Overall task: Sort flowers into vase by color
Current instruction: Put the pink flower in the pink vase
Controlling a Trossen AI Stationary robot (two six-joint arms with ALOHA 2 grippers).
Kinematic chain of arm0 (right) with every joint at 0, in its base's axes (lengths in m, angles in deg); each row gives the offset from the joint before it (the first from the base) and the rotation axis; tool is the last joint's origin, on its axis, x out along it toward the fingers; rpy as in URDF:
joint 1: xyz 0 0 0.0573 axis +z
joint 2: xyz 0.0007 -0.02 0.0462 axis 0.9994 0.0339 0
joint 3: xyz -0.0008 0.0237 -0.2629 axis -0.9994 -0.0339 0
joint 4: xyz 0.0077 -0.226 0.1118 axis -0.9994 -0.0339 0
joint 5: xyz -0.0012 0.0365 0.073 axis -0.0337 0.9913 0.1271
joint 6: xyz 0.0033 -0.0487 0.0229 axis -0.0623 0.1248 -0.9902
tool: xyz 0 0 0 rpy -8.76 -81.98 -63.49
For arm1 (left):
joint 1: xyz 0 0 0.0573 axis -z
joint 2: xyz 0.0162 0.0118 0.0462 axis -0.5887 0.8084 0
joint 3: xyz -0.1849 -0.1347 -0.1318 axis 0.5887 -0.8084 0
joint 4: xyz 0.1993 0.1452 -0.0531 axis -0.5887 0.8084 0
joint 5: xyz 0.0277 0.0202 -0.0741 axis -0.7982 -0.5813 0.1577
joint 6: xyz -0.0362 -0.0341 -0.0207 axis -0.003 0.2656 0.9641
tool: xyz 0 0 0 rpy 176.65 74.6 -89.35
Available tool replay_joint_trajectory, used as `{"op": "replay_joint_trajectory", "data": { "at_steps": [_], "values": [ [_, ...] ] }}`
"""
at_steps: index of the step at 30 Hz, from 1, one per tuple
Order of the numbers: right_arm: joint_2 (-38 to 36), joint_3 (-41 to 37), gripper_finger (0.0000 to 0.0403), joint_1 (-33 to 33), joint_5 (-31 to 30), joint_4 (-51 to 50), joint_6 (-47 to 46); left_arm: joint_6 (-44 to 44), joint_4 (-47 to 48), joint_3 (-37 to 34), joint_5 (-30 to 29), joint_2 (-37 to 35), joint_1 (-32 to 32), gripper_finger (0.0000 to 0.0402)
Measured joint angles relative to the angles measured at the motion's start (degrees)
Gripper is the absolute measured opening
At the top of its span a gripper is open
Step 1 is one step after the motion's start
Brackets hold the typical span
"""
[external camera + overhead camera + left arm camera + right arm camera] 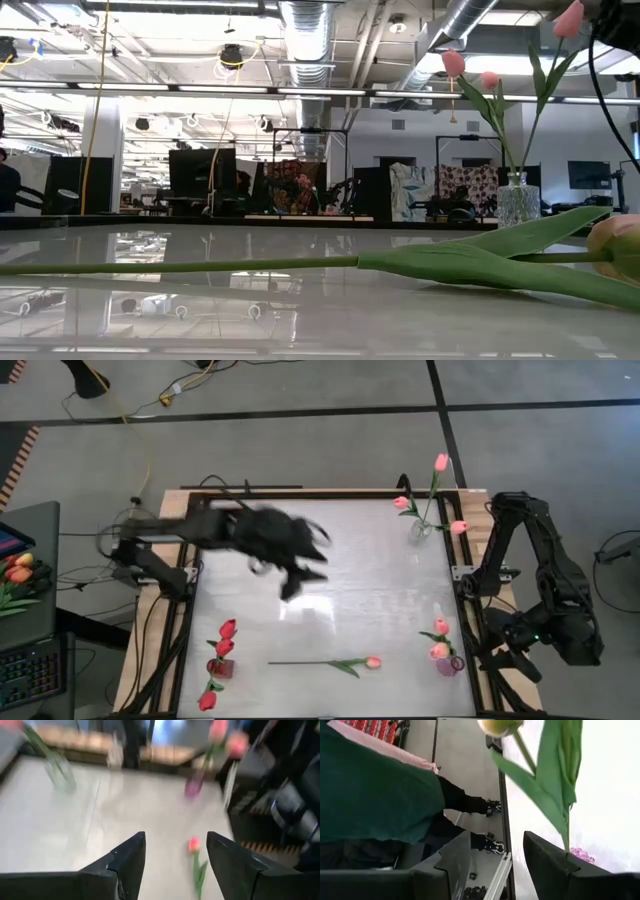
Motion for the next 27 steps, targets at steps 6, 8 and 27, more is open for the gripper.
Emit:
{"op": "replay_joint_trajectory", "data": {
  "at_steps": [6,8,27],
  "values": [
    [0.1,0.0,0.0207,-2.3,0.0,0.0,-0.1,-2.4,0.1,0.0,-2.4,12.6,7.4,0.0198],
    [0.1,0.0,0.0207,-2.8,0.0,0.0,-0.1,-3.1,0.2,0.0,-3.6,16.3,9.3,0.0198],
    [0.1,0.0,0.0207,-4.7,1.8,1.3,3.2,-3.9,-3.2,-11.2,-4.1,20.1,11.3,0.0198]
  ]
}}
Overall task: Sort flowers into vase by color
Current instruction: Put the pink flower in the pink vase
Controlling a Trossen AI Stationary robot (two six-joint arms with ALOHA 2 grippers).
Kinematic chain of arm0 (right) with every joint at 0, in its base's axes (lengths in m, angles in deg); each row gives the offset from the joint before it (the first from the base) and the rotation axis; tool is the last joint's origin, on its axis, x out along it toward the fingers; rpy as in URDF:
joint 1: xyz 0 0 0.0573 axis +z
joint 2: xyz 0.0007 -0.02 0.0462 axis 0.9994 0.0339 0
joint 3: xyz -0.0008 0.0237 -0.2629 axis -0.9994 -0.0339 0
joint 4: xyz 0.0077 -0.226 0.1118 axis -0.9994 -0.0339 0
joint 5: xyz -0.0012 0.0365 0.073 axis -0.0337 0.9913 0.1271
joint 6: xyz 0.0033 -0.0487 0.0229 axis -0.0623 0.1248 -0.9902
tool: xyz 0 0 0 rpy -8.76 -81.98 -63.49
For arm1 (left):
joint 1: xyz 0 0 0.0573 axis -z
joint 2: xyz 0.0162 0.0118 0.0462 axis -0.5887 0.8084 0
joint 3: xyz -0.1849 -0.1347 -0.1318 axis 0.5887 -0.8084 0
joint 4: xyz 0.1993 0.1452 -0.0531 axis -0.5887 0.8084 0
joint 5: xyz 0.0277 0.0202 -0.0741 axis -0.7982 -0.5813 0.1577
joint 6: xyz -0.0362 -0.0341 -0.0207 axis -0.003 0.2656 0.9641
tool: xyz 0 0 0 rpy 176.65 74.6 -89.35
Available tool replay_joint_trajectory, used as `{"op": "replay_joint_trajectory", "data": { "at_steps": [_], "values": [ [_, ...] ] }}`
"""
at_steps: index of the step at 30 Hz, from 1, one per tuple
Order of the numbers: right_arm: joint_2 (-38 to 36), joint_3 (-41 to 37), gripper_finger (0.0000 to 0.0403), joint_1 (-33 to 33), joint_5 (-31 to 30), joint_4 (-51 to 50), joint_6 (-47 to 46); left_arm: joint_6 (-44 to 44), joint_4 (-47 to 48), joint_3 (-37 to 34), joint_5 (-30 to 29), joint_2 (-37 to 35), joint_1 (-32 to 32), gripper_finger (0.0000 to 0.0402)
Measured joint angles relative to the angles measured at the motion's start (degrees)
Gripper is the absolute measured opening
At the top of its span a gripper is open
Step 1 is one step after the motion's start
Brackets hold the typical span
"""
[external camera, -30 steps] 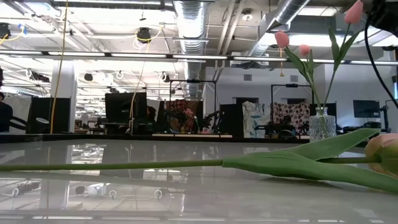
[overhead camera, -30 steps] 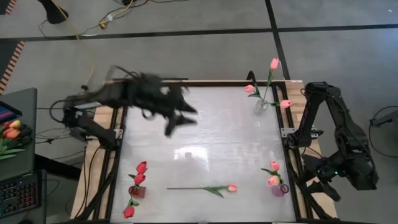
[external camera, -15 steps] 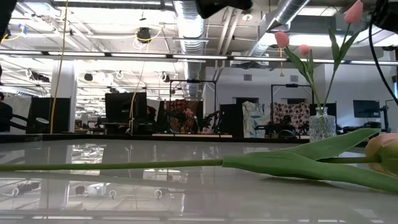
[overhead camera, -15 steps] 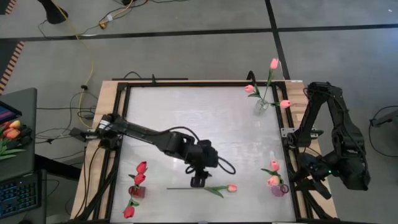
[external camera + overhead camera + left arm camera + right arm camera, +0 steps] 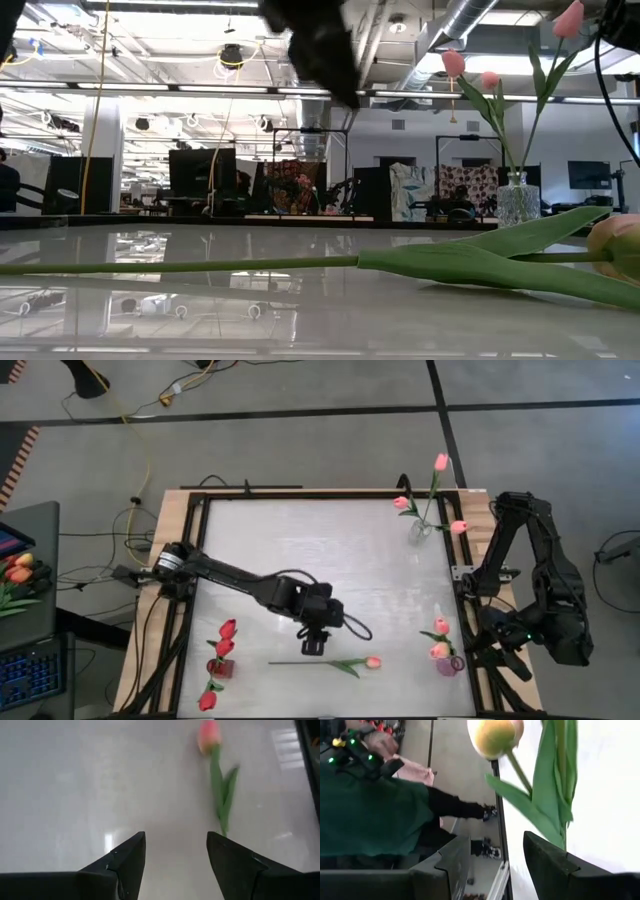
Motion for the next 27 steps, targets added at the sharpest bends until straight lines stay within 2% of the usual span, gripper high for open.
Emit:
{"op": "replay_joint_trajectory", "data": {
  "at_steps": [5,12,14,16,19,27],
  "values": [
    [0.0,0.0,0.0207,0.0,3.3,0.0,0.0,2.9,-1.9,-5.6,0.9,0.0,2.7,0.0198],
    [0.1,0.0,0.0207,-0.6,3.4,-0.1,0.0,7.5,-9.7,-10.9,1.9,0.0,6.5,0.0198],
    [0.1,0.0,0.0207,-1.2,3.4,-0.1,0.1,9.8,-10.8,-12.1,0.1,0.0,7.6,0.0198],
    [0.1,0.0,0.0207,-1.7,3.4,-0.1,0.1,11.6,-10.7,-13.2,-2.2,0.0,7.9,0.0198],
    [0.1,0.0,0.0207,-2.4,3.4,-0.1,0.1,13.4,-11.3,-14.3,-2.5,0.0,7.6,0.0198],
    [0.1,0.0,0.0207,-3.0,3.9,0.0,0.2,15.0,-20.6,-18.2,-0.1,0.0,8.8,0.0198]
  ]
}}
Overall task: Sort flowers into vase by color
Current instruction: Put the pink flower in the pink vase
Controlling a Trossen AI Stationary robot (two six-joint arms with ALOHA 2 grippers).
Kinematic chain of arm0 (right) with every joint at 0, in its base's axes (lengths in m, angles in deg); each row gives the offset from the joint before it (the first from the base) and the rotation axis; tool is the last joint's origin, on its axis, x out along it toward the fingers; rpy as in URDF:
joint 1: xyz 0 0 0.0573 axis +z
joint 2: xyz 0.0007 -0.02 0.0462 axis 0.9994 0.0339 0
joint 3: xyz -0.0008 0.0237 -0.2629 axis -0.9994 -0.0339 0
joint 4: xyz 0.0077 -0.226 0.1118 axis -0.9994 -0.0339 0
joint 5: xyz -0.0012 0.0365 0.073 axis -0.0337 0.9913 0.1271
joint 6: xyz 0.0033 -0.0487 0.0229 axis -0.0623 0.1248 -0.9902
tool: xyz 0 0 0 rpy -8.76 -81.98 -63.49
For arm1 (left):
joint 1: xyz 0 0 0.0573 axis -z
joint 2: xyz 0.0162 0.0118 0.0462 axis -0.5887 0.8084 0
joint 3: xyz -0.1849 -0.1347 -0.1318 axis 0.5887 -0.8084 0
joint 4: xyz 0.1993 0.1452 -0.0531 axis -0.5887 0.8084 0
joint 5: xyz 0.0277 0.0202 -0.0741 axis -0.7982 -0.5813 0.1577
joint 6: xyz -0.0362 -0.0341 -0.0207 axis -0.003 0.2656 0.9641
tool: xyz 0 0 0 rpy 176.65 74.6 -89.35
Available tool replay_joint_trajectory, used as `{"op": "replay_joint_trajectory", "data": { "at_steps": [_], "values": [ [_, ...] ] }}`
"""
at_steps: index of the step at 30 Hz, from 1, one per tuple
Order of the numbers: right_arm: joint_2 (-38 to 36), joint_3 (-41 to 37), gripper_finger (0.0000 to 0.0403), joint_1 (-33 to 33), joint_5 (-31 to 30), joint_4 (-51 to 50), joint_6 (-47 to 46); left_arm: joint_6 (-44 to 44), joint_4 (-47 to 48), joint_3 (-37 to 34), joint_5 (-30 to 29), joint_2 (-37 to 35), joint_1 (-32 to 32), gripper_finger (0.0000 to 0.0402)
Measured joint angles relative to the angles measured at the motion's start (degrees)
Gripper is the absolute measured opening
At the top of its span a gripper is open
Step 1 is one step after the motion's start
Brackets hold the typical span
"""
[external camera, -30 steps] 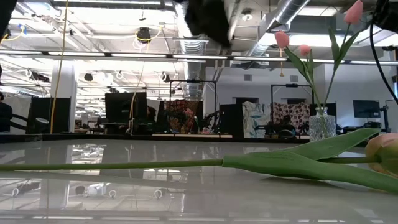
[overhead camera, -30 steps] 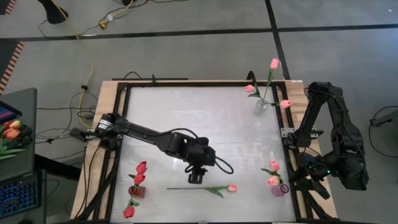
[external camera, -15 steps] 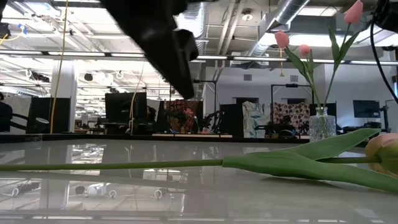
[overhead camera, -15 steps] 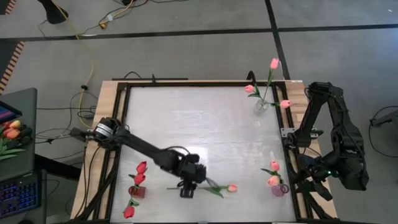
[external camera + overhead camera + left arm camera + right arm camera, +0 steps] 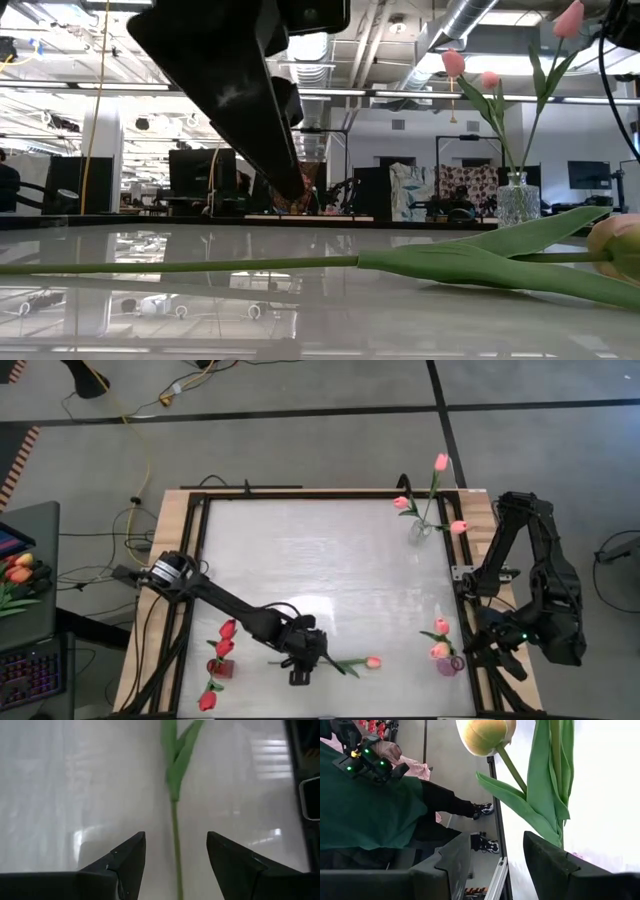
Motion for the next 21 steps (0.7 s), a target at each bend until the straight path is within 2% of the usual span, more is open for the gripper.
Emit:
{"op": "replay_joint_trajectory", "data": {
  "at_steps": [10,16,21],
  "values": [
    [0.0,0.0,0.0207,0.0,0.2,0.1,-0.4,-0.7,-2.3,0.5,-1.2,5.2,1.3,0.0198],
    [0.0,0.0,0.0207,0.0,0.3,0.5,-0.4,-1.5,-2.4,0.3,-2.4,5.7,1.4,0.0197],
    [0.0,0.0,0.0207,0.0,0.3,0.5,-0.4,-2.6,-1.9,0.4,-2.5,5.7,1.4,0.0172]
  ]
}}
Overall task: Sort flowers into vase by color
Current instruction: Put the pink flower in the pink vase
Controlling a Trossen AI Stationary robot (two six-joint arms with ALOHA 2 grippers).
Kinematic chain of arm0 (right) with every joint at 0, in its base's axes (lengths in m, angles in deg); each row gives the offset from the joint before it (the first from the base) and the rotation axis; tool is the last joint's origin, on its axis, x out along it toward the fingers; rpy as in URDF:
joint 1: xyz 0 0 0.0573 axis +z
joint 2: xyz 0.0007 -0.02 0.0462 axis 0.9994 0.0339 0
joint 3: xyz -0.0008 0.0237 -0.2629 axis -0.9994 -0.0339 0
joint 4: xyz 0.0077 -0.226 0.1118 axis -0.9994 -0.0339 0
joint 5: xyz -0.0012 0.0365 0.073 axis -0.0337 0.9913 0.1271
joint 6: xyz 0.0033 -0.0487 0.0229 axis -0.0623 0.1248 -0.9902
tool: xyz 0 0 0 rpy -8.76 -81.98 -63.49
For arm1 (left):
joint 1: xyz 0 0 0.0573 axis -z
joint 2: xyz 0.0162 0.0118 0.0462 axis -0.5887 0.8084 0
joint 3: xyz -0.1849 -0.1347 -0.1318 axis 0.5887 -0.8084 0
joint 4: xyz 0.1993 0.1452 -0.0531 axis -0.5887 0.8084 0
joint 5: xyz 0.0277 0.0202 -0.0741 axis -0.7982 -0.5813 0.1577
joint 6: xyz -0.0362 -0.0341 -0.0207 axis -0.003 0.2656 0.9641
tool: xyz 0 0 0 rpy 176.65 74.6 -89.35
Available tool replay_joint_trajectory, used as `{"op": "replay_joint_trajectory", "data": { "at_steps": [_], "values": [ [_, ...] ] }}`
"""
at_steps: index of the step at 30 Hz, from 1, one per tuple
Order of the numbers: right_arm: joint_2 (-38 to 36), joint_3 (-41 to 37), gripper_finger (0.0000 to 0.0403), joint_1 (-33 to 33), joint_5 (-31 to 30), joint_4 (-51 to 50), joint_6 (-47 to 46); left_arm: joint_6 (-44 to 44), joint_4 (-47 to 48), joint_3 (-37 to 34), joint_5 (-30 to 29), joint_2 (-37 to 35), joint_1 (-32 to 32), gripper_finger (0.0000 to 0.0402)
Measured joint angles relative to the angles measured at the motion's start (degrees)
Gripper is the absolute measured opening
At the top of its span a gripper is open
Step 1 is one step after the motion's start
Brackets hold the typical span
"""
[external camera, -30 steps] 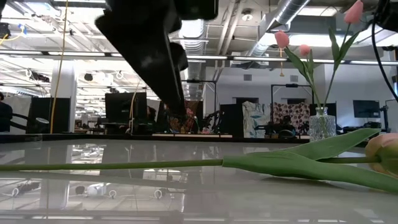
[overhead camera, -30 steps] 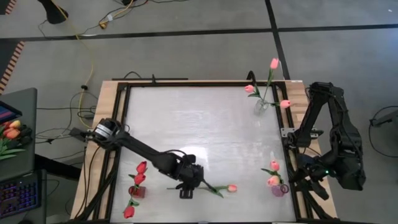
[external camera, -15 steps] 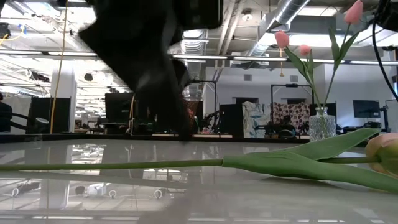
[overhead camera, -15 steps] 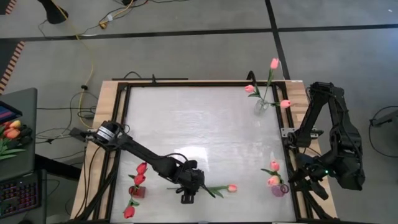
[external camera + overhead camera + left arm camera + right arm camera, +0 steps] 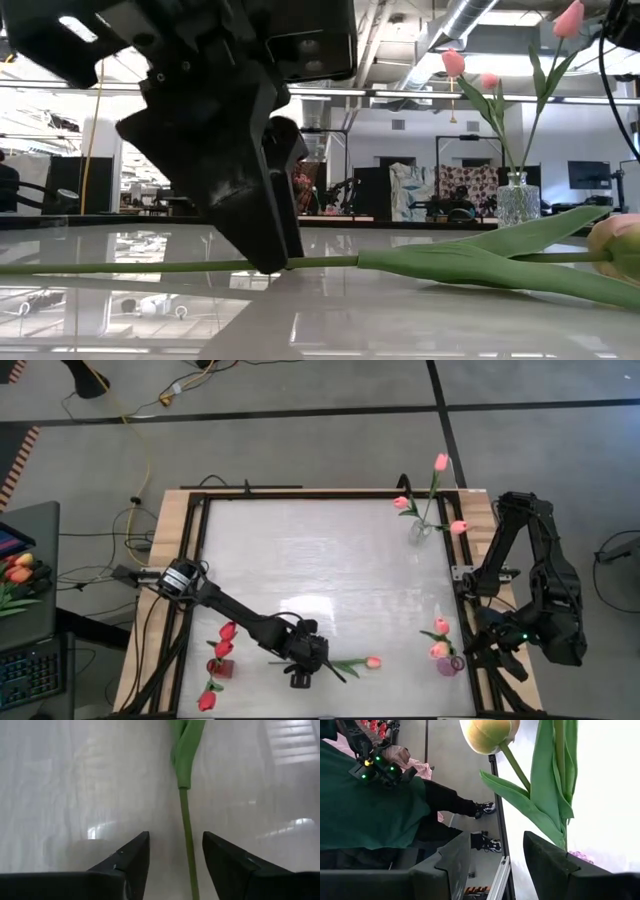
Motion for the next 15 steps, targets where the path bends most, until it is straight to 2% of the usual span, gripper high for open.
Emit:
{"op": "replay_joint_trajectory", "data": {
  "at_steps": [7,15],
  "values": [
    [0.0,0.0,0.0207,0.0,0.0,0.0,-0.1,-0.8,-0.2,-0.3,2.4,0.7,0.0,0.0118],
    [0.0,0.0,0.0207,0.0,0.0,0.0,-0.1,-3.0,0.9,0.2,2.5,0.9,0.0,0.0053]
  ]
}}
